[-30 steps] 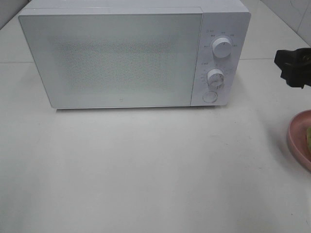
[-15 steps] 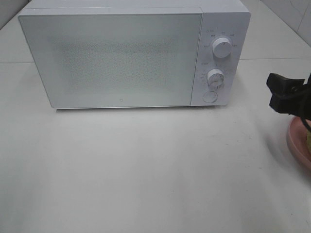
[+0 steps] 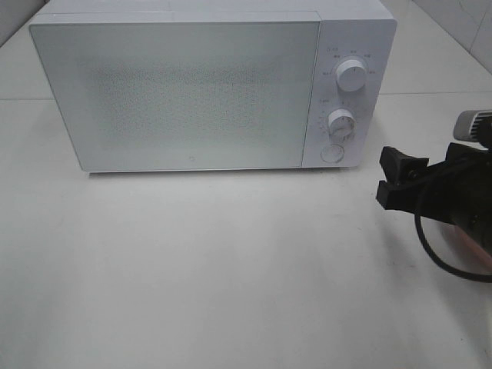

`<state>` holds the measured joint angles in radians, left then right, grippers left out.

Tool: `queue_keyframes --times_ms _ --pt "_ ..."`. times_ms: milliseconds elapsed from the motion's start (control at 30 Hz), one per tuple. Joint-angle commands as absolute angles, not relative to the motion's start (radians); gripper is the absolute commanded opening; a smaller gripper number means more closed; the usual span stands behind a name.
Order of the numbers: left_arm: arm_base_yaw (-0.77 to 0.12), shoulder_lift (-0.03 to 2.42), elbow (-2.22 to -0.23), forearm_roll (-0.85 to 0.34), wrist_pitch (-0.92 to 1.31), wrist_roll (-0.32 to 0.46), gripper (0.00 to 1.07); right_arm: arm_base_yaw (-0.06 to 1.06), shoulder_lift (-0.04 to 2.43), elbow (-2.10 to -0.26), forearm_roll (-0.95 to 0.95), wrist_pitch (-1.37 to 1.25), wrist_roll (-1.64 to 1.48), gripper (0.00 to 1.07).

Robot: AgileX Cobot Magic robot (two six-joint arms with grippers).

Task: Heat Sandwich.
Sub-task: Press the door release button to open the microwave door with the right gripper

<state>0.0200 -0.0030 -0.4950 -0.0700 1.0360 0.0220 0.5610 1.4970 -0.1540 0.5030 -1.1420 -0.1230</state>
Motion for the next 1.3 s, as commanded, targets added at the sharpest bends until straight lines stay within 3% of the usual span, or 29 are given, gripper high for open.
queue_keyframes --times_ms 33,267,667,1300 --pt "0.023 -0.031 -0.493 -0.072 1.028 0.018 1.01 0.624 1.528 -0.155 0.573 -1.194 -0.133 0.76" --pt "0.023 -0.031 -0.493 -0.072 1.028 0.018 1.01 0.715 1.563 -0.155 0.677 -1.2 -0.135 0.76" --pt "0.023 -0.031 -0.493 -0.072 1.028 0.018 1.01 0.725 1.563 -0.155 0.681 -1.198 -0.074 0.76" --pt "0.023 -0.031 -0.493 -0.072 1.028 0.018 1.01 0.725 1.563 -0.155 0.681 -1.19 1.003 0.76"
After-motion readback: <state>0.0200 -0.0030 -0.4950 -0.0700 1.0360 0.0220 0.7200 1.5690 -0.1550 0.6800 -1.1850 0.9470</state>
